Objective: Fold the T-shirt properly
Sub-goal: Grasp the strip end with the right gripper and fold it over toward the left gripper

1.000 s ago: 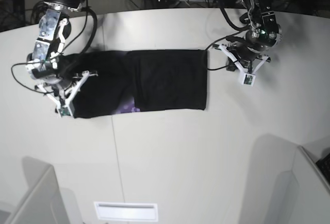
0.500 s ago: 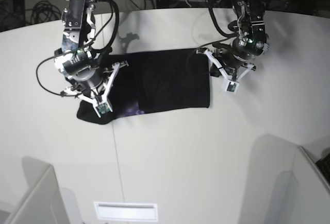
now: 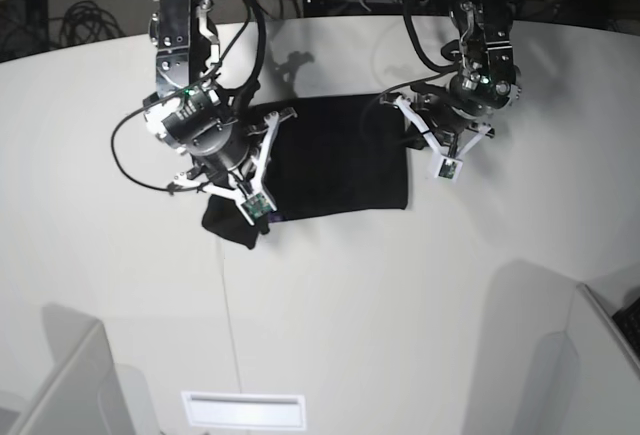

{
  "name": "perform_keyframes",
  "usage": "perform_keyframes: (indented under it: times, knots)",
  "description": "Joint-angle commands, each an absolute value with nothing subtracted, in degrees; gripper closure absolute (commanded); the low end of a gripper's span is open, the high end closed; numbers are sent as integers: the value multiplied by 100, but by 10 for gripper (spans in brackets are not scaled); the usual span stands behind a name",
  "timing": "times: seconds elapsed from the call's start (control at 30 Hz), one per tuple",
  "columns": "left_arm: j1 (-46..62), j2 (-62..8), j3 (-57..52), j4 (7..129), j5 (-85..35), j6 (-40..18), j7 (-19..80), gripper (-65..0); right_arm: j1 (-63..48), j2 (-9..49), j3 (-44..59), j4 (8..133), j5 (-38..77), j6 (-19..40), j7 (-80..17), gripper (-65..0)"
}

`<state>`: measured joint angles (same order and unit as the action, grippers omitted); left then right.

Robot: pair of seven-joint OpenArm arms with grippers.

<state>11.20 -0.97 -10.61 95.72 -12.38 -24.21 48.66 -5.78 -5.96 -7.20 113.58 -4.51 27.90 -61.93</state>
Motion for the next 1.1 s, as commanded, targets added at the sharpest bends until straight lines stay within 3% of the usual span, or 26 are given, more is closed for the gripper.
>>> perform_keyframes:
  times: [0.0,0.17,0.4,1.07]
  knots:
    - [1051,-101,-1059,9648,-1288,-2457,4796,0,-514,-637,-804,11486,-409,2782,-6070,0]
    - [1033,-101,-1007,9648,-1288,-2457,4804,0,-505,-637,-1279,11486,-409,2756,-6062,0]
    - [1086,-119,-585,9648,-1288,-2457,4796,0,-514,-637,-1789,11582,-409,2255,-6062,0]
    - [1024,-215,-629,9648,-1288,-2457,4796,0,-347,-637,-2149,11415,-409,2229,-5622,0]
